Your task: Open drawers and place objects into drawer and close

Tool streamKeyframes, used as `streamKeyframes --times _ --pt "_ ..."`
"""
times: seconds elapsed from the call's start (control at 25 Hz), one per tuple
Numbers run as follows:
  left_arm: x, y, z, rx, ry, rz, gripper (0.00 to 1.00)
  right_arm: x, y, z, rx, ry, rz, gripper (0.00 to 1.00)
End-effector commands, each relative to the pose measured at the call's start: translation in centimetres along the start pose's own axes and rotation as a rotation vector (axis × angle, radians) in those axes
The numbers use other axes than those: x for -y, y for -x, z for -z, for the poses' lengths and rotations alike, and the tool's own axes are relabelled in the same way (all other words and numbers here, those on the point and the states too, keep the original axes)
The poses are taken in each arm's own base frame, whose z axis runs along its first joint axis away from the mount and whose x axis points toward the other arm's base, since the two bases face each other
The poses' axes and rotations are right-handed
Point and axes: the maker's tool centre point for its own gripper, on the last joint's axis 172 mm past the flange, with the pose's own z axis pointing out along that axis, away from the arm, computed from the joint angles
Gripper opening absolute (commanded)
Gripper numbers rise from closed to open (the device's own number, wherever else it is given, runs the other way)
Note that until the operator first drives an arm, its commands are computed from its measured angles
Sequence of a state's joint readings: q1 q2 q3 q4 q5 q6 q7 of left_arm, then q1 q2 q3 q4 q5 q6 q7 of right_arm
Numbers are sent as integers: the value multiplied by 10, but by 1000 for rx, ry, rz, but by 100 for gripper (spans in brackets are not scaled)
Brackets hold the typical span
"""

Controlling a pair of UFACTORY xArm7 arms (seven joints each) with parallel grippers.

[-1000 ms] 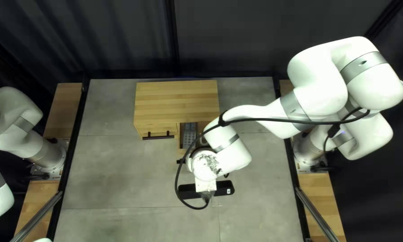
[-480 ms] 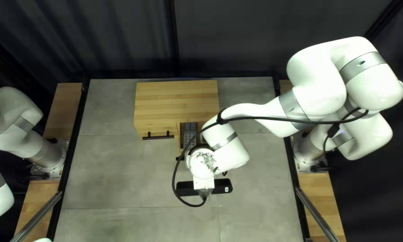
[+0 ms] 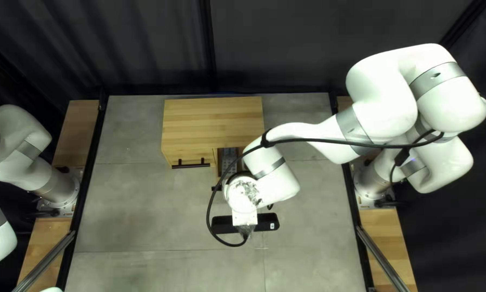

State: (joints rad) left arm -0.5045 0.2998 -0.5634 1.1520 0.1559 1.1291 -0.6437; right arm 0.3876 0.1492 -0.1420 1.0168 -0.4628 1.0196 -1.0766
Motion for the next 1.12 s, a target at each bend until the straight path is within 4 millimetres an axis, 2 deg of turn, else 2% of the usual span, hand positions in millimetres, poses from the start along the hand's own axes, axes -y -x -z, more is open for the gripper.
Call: streamKeyframes --times 0.04,1.12 --pt "0 0 0 0 0 0 100 2 6 0 4 -3 -3 100" --pt "0 0 0 0 0 0 100 1 37 -14 21 -21 -22 100"
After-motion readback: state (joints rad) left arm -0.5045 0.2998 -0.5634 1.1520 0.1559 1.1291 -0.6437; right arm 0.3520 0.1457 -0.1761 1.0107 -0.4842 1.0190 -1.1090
